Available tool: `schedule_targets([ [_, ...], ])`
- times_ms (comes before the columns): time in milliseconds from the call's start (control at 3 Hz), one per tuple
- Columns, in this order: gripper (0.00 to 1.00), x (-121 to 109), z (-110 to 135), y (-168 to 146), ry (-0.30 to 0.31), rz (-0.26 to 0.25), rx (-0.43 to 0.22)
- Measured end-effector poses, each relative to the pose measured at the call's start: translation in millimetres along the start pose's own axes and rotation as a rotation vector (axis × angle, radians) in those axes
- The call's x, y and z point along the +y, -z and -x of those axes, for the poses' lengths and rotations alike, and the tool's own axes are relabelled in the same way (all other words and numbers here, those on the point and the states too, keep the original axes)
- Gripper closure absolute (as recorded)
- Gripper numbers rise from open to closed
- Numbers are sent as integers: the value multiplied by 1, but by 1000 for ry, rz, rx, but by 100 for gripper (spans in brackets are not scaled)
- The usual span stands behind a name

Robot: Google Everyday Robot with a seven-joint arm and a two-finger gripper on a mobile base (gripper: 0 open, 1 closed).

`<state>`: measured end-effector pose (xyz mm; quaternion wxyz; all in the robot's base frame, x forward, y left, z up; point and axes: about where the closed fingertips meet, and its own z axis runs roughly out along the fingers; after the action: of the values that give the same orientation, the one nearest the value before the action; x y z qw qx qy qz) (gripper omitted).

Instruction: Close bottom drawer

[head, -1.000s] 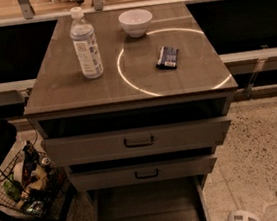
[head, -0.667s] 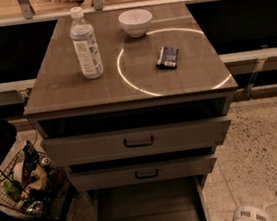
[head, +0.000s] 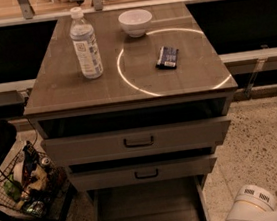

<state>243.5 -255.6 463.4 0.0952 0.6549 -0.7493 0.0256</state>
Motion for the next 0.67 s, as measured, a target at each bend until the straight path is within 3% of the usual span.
schedule_targets([
  [333, 100, -5, 5, -39, -1, 85, -64],
  [667, 100, 0, 14, -80, 39, 140, -129],
])
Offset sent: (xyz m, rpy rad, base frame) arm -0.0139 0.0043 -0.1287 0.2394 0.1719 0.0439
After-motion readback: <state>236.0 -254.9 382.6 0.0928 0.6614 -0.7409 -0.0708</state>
